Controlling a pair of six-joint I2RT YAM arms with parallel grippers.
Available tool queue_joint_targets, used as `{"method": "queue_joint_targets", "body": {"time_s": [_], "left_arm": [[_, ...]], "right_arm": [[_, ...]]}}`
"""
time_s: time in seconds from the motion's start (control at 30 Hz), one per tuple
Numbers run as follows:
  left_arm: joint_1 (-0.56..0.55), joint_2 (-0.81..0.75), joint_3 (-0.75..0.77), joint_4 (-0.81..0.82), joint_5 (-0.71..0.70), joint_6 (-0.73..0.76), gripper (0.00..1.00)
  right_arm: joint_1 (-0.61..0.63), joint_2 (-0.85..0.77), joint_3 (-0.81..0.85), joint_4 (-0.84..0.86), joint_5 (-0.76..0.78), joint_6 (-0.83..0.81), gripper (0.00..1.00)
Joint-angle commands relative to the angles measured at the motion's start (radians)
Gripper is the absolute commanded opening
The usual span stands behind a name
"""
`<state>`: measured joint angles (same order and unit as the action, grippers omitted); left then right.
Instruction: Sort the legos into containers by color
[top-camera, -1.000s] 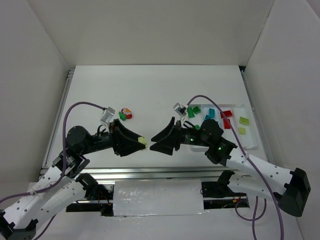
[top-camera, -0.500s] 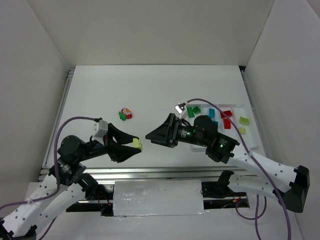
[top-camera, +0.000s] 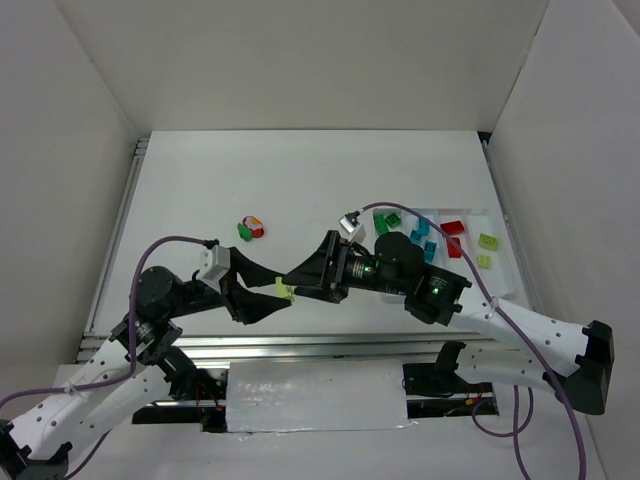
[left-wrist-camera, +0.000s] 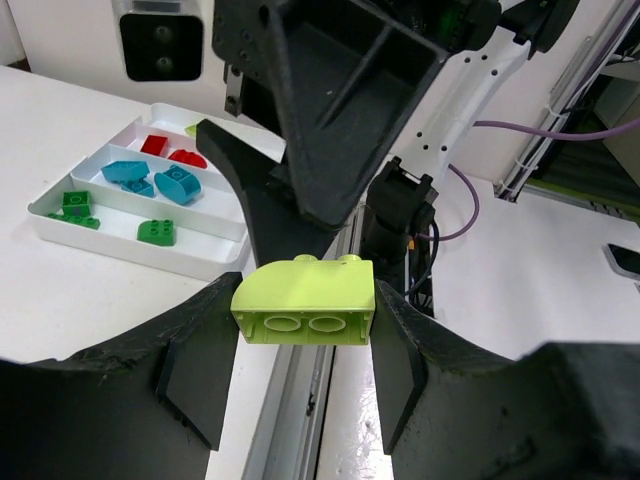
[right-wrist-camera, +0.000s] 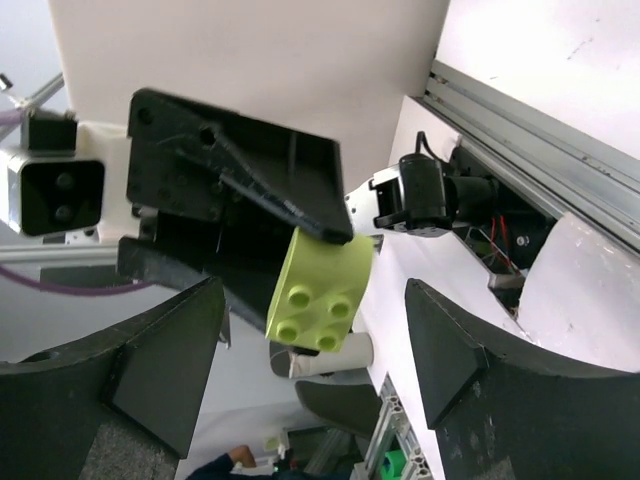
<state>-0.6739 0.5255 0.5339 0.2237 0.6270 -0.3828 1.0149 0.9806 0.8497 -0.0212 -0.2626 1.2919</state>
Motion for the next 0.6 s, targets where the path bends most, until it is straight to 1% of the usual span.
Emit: {"method": "queue_joint_targets", "body": {"time_s": [0.0, 0.07, 0.17, 0.2, 0.27, 0.33, 0.37, 0.43, 0.5, 0.53, 0.57], "left_arm": [[-0.016, -0.004, 0.017, 0.075, 0.014, 0.055, 0.05], [-0.019, -0.007, 0.018, 0.077, 0.019, 0.059, 0.05], [-0.023, -0.009, 0.012, 0.083, 0.01, 0.058, 0.05], [-0.023, -0.009, 0.012, 0.083, 0.004, 0.059, 0.05], [-0.024, -0.005, 0.014, 0.078, -0.004, 0.061, 0.05], [-0.026, -0.009, 0.014, 0.074, -0.009, 0.064, 0.05], [-0.026, -0.012, 0.014, 0.071, -0.015, 0.064, 0.05], [-0.027, -0.019, 0.012, 0.069, -0.023, 0.068, 0.05], [-0.029, -0.019, 0.012, 0.063, -0.032, 0.067, 0.06], [-0.029, -0.018, 0.014, 0.059, -0.038, 0.067, 0.09], [-0.029, -0.016, 0.017, 0.048, -0.042, 0.067, 0.33]], "right_arm": [[0.008, 0.001, 0.016, -0.016, 0.04, 0.026, 0.8], [0.008, 0.0, -0.015, 0.018, 0.02, 0.049, 0.79], [0.01, 0.039, -0.011, 0.089, -0.035, 0.075, 0.76], [0.011, 0.05, -0.008, 0.114, -0.062, 0.081, 0.72], [0.033, 0.076, -0.006, 0.136, -0.067, 0.098, 0.67], [0.048, 0.087, -0.012, 0.165, -0.072, 0.113, 0.54], [0.053, 0.089, -0.014, 0.174, -0.072, 0.115, 0.54], [0.056, 0.081, -0.017, 0.179, -0.06, 0.115, 0.4], [0.057, 0.07, -0.024, 0.172, -0.046, 0.112, 0.06], [0.057, 0.055, -0.029, 0.165, -0.037, 0.112, 0.0], [0.057, 0.047, -0.038, 0.164, -0.015, 0.104, 0.0]]}}
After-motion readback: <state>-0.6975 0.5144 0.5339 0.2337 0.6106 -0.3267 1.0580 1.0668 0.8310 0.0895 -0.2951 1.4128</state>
